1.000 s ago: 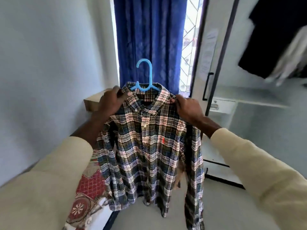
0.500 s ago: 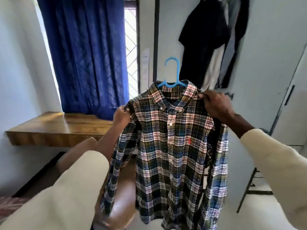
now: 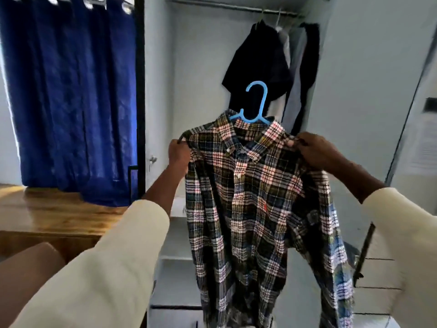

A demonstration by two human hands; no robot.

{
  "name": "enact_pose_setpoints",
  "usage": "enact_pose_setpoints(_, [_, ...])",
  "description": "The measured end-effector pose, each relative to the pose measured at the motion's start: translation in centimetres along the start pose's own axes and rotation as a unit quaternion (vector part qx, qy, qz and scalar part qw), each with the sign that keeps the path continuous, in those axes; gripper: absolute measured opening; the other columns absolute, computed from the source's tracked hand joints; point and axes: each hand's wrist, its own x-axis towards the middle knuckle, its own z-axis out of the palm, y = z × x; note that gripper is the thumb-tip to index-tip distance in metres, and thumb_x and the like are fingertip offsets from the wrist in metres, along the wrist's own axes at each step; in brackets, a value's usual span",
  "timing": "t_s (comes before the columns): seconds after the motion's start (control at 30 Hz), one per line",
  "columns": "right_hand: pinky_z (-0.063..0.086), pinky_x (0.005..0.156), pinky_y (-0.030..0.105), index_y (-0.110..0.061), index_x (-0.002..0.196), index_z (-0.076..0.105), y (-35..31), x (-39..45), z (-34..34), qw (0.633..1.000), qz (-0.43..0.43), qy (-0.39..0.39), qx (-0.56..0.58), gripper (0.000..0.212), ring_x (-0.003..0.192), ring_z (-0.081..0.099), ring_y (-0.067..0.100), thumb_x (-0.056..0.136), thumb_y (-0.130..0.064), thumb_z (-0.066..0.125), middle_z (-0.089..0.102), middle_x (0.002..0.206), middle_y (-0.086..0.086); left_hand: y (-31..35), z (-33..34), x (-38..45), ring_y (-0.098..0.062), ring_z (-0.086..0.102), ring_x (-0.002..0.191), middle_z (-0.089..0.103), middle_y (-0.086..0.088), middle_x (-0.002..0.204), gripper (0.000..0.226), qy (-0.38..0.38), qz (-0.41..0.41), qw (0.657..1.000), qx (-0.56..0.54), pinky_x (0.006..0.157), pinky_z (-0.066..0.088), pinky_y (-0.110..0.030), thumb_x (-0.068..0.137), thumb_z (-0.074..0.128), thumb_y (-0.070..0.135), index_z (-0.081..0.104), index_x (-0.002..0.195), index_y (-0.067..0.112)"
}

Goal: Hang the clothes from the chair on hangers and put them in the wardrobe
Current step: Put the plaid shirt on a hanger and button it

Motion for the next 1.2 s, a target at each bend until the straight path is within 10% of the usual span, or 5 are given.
enact_pose_setpoints(0.17, [0.035, 0.057, 0.030, -0.013, 0.101, 0.046, 2.0, 5.2, 3.2, 0.997, -0.017, 0.050, 0.057, 0.018, 0.076, 0.051, 0.024, 0.103, -0.031, 0.047, 0.057, 0.088, 0.005, 3.3, 4.1, 7.0, -0.028, 0.061, 0.097, 0.065, -0.015, 0.111, 0.036, 0.008, 0.075, 0.994, 0.076, 0.076, 0.048, -0.032, 0.101, 0.044, 0.031, 0.059, 0.114, 0.001])
enact_pose_setpoints(0.33, [0.049, 0.081, 0.047, -0.011, 0.123, 0.055, 2.0, 14.0, 3.5, 0.976, -0.068, 0.208, -0.008, 0.030, 0.099, 0.059, 0.046, 0.100, -0.028, 0.049, 0.065, 0.113, 0.026, 4.4, 6.8, 15.2, -0.028, 0.057, 0.097, 0.061, -0.017, 0.109, 0.034, 0.004, 0.197, 0.953, 0.231, 0.074, 0.041, -0.031, 0.100, 0.051, 0.033, 0.054, 0.113, 0.001])
enact_pose_setpoints(0.5, [0.046, 0.071, 0.035, -0.016, 0.097, 0.070, -0.1, 25.7, 2.3, 0.950, -0.141, 0.276, -0.030, 0.020, 0.093, 0.063, 0.038, 0.094, -0.028, 0.054, 0.071, 0.100, 0.014, 4.8, 10.6, 25.0, -0.041, 0.051, 0.115, 0.048, -0.028, 0.126, 0.042, -0.003, 0.251, 0.918, 0.306, 0.096, 0.044, -0.042, 0.093, 0.056, 0.013, 0.043, 0.131, 0.000])
enact_pose_setpoints(0.9, [0.050, 0.087, 0.043, -0.002, 0.107, 0.066, -7.0, 53.7, -0.6, 0.922, -0.117, 0.353, -0.109, 0.029, 0.105, 0.061, 0.045, 0.086, -0.019, 0.054, 0.064, 0.113, 0.026, 11.0, 24.4, 45.7, -0.037, 0.059, 0.113, 0.058, -0.017, 0.131, 0.077, -0.070, 0.377, 0.838, 0.389, 0.096, 0.049, -0.049, 0.070, 0.045, 0.065, 0.050, 0.133, 0.021])
enact_pose_setpoints(1.2, [0.052, 0.084, 0.041, -0.006, 0.107, 0.071, -4.2, 68.1, 2.2, 0.901, -0.125, 0.399, -0.119, 0.029, 0.102, 0.064, 0.041, 0.087, -0.015, 0.053, 0.068, 0.108, 0.021, 13.1, 31.4, 51.8, -0.033, 0.035, 0.139, 0.032, -0.010, 0.156, 0.064, -0.008, 0.418, 0.747, 0.517, 0.109, 0.035, -0.049, 0.095, 0.053, 0.034, 0.029, 0.151, 0.017])
